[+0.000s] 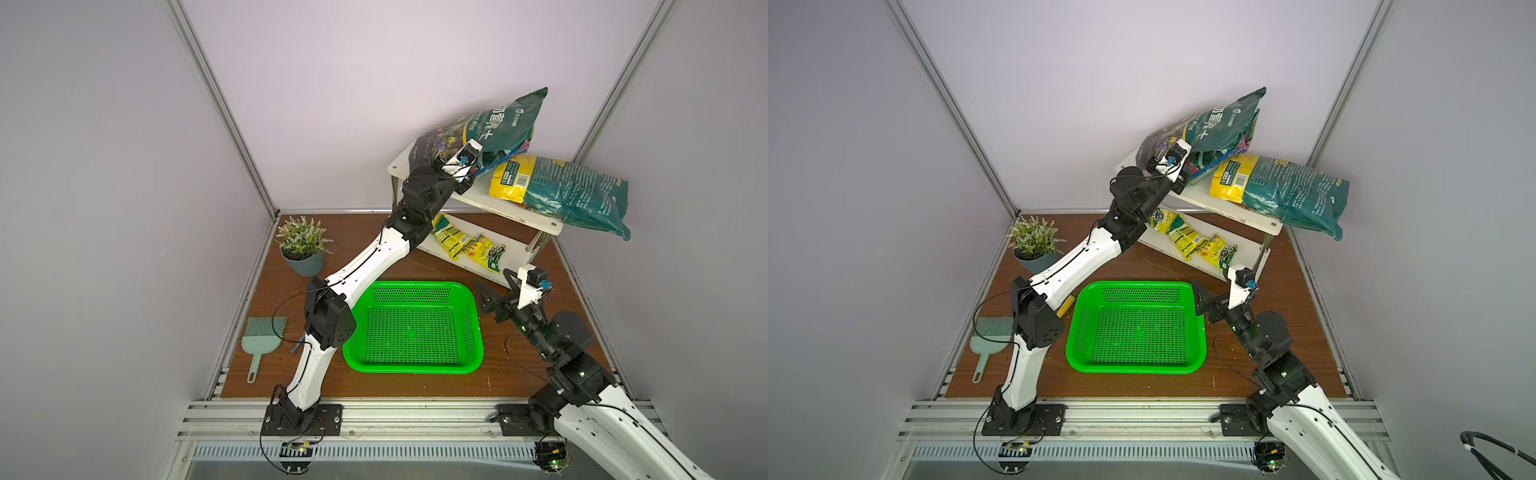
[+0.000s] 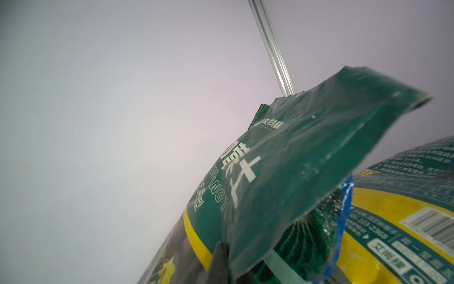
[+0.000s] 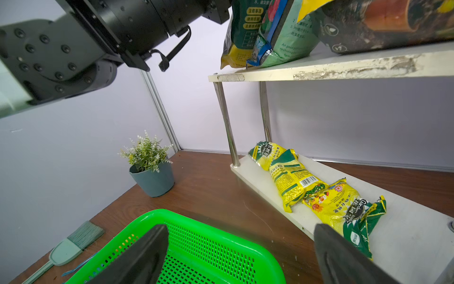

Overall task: Take down the fertilizer bag from the shelf
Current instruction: Pick up the fertilizer bag from the shelf.

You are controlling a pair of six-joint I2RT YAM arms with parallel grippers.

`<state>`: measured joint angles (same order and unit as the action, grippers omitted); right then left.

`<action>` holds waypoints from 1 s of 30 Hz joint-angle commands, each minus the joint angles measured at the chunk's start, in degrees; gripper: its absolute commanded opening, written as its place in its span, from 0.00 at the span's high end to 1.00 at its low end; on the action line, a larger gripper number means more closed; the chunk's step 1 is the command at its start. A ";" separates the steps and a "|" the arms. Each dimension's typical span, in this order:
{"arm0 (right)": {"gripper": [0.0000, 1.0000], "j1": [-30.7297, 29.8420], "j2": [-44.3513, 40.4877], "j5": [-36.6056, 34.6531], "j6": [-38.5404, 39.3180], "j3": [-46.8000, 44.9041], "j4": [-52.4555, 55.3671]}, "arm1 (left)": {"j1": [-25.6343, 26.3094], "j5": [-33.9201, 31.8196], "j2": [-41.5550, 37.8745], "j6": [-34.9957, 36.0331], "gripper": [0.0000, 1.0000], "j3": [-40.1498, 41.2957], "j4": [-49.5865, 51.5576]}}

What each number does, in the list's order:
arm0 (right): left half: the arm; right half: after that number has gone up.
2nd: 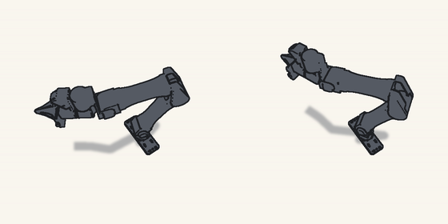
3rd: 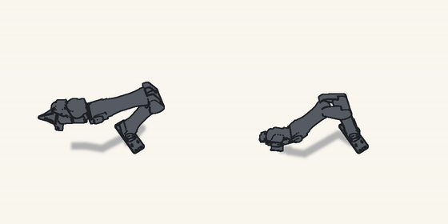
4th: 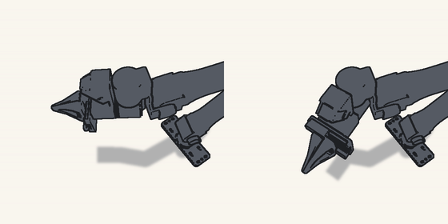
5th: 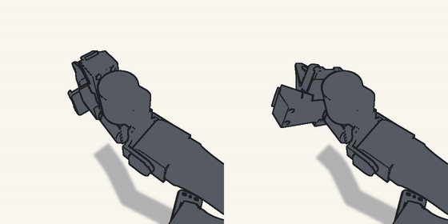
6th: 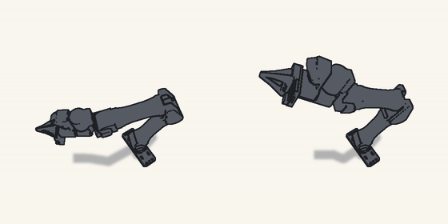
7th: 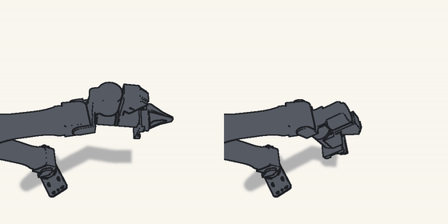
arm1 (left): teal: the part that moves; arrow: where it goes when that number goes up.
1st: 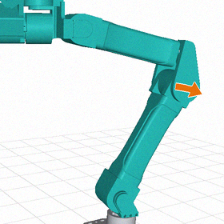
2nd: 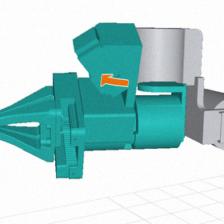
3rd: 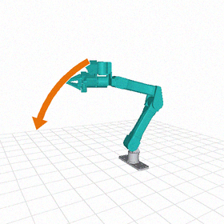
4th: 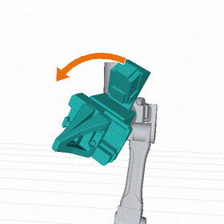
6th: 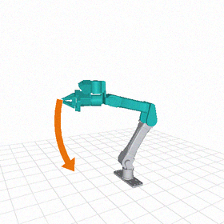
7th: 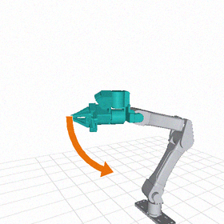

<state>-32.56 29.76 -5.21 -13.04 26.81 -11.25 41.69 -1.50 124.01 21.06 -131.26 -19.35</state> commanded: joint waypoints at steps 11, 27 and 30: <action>0.01 -0.16 1.42 0.79 -0.51 -0.57 -4.81 | -4.68 -20.19 -5.95 -14.97 0.98 -4.84 7.87; 0.01 -0.18 4.71 0.67 -1.64 -0.96 -7.38 | -4.16 -28.43 -22.90 -27.52 0.99 2.88 15.50; 0.01 -0.13 4.99 0.64 -1.82 -0.89 -7.56 | -1.18 -33.77 -25.18 -25.53 0.99 5.17 15.87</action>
<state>-32.56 34.68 -5.04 -13.98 25.69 -15.14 38.13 -30.15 102.61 -4.58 -126.32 0.69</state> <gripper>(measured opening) 0.989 0.055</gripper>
